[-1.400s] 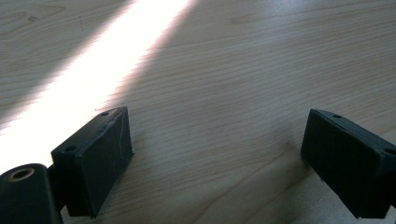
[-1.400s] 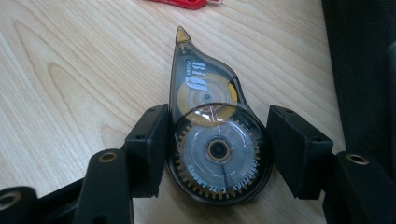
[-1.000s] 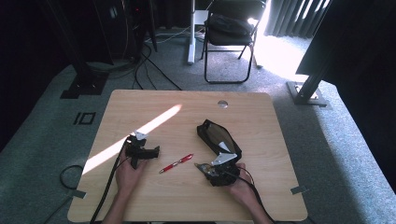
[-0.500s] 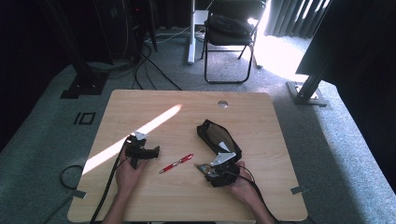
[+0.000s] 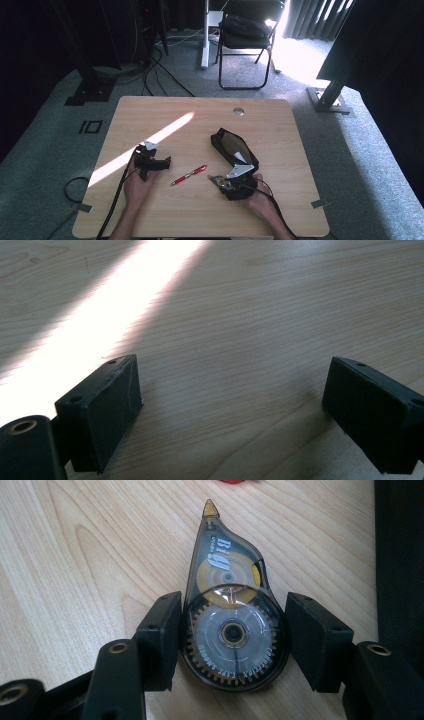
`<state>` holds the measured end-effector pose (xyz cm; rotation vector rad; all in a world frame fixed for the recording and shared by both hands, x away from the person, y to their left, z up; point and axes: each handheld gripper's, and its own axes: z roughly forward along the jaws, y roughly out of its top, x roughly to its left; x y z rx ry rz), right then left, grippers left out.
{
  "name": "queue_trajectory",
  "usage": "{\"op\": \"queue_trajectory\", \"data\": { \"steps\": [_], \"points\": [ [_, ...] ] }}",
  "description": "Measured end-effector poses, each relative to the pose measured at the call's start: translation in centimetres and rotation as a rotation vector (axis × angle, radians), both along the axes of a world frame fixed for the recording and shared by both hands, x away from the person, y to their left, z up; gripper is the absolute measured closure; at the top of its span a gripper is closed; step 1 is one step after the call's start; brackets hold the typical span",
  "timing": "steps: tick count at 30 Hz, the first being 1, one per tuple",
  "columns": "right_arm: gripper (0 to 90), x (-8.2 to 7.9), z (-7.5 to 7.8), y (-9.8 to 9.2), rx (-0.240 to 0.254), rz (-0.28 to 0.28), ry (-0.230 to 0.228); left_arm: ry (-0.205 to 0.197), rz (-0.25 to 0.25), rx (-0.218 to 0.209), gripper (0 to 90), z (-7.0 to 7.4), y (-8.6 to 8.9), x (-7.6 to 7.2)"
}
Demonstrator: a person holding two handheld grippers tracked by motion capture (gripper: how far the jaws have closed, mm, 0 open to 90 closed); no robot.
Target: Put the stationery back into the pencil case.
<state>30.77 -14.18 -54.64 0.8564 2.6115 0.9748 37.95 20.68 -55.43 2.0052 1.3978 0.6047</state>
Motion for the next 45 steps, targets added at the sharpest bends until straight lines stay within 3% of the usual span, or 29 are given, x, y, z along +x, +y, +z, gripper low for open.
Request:
{"op": "queue_trajectory", "data": {
  "steps": [24, 45],
  "points": [
    [41.8, -0.7, 1.5, -0.5, 0.059, -0.029, -0.057, 0.0, 0.0, 0.0, 8.9, 0.0, 0.0, 0.0],
    [41.8, -1.4, 4.2, -0.8, 0.102, -0.032, -0.133, 0.0, 0.0, 0.0, 8.9, 0.0, 0.0, 0.0]
  ]
}}
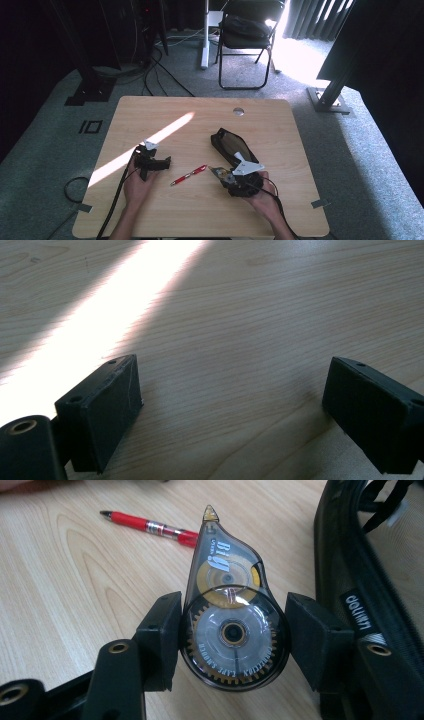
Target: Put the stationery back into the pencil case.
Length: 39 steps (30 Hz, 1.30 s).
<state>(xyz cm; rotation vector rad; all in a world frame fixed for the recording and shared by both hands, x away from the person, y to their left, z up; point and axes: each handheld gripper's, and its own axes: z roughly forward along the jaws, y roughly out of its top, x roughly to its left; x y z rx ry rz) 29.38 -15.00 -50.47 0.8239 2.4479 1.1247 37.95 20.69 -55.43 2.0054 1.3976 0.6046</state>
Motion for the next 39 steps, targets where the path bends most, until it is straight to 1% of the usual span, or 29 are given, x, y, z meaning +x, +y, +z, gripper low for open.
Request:
{"op": "queue_trajectory", "data": {
  "steps": [18, 22, 25, 29, 39],
  "points": [
    [41.7, -0.1, 2.0, -0.5, 0.016, -0.018, -0.038, 0.0, 0.0, 0.0, 8.9, 0.0, 0.0, 0.0],
    [41.7, 0.0, 2.2, -0.7, 0.017, -0.021, -0.042, 0.0, 0.0, 0.0, 8.9, 0.0, 0.0, 0.0],
    [41.8, 0.0, 2.5, -0.9, 0.029, -0.024, -0.046, 0.0, 0.0, 0.0, 8.9, 0.0, 0.0, 0.0],
    [41.7, 0.0, 2.7, -1.1, 0.033, -0.027, -0.055, 0.0, 0.0, 0.0, 8.9, 0.0, 0.0, 0.0],
    [41.8, 0.2, 3.4, -1.3, 0.029, -0.036, -0.071, 0.0, 0.0, 0.0, 8.9, 0.0, 0.0, 0.0]
  ]
}}
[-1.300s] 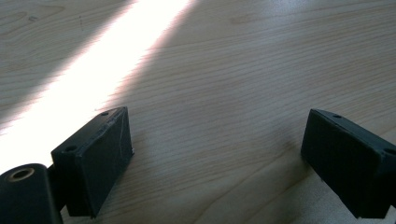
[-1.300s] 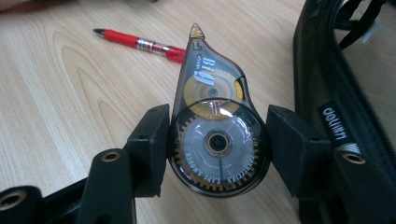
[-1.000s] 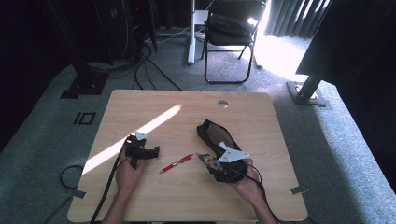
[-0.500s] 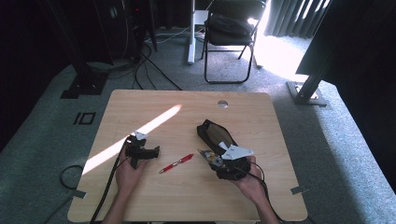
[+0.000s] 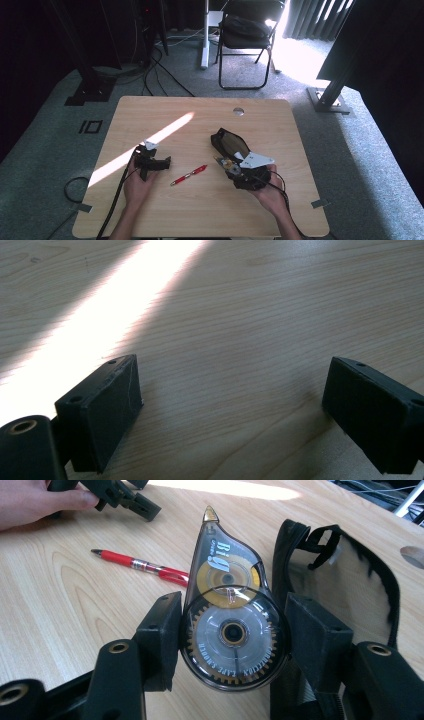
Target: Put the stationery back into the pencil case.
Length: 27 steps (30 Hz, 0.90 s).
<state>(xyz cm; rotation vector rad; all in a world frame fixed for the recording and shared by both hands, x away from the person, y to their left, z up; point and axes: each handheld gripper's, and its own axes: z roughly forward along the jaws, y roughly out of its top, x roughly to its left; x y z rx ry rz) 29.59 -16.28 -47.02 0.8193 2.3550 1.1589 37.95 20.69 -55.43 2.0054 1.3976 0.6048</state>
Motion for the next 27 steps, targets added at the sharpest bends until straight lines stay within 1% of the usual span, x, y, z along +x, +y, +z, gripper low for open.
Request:
{"op": "queue_trajectory", "data": {
  "steps": [14, 27],
  "points": [
    [41.8, 0.4, 1.1, -0.5, 0.008, -0.021, -0.02, 0.0, 0.0, 0.0, 8.9, 0.0, 0.0, 0.0],
    [41.8, 0.7, 1.7, -0.6, 0.021, -0.031, -0.035, 0.0, 0.0, 0.0, 8.9, 0.0, 0.0, 0.0]
  ]
}}
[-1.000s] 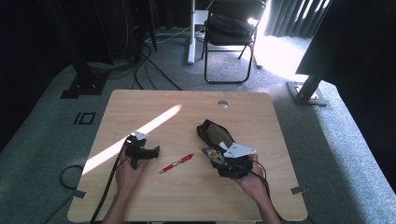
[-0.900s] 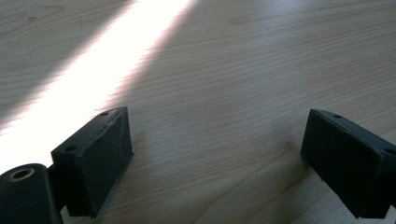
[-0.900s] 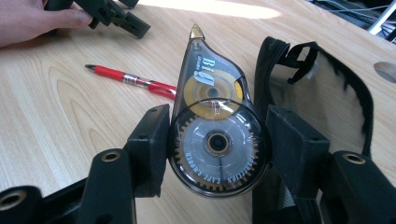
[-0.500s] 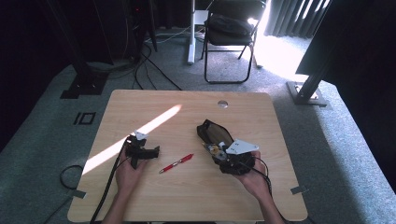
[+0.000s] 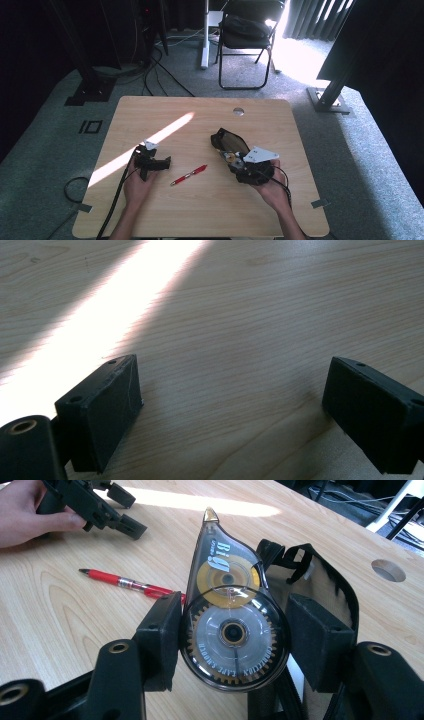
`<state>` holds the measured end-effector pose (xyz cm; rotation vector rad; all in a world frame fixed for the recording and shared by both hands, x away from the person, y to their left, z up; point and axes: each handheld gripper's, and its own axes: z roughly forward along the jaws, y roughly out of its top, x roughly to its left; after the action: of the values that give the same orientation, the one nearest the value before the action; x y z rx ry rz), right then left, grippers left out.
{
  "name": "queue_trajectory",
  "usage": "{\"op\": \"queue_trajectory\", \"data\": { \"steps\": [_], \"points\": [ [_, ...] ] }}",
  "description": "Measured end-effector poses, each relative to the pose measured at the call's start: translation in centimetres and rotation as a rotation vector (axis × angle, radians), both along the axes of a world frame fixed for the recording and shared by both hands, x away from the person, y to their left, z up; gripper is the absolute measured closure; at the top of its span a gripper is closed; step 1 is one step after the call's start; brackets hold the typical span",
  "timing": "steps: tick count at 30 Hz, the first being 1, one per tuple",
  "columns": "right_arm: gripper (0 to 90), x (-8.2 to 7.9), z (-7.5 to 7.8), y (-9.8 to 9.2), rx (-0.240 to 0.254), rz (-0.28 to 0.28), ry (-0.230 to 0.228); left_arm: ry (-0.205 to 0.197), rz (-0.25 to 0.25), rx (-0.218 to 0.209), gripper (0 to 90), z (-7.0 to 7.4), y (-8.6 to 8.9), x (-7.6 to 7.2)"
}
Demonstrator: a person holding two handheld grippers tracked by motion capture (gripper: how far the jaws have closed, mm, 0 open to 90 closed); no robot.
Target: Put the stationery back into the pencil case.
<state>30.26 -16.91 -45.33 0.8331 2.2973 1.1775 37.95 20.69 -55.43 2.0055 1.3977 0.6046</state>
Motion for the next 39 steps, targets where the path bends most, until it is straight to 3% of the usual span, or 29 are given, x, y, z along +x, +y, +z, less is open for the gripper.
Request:
{"op": "queue_trajectory", "data": {
  "steps": [18, 39],
  "points": [
    [41.8, 0.5, 1.0, -0.5, 0.017, -0.024, -0.019, 0.0, 0.0, 0.0, 8.9, 0.0, 0.0, 0.0],
    [41.7, 1.5, 2.1, -2.0, 0.056, -0.091, -0.039, 0.0, 0.0, 0.0, 8.9, 0.0, 0.0, 0.0]
  ]
}}
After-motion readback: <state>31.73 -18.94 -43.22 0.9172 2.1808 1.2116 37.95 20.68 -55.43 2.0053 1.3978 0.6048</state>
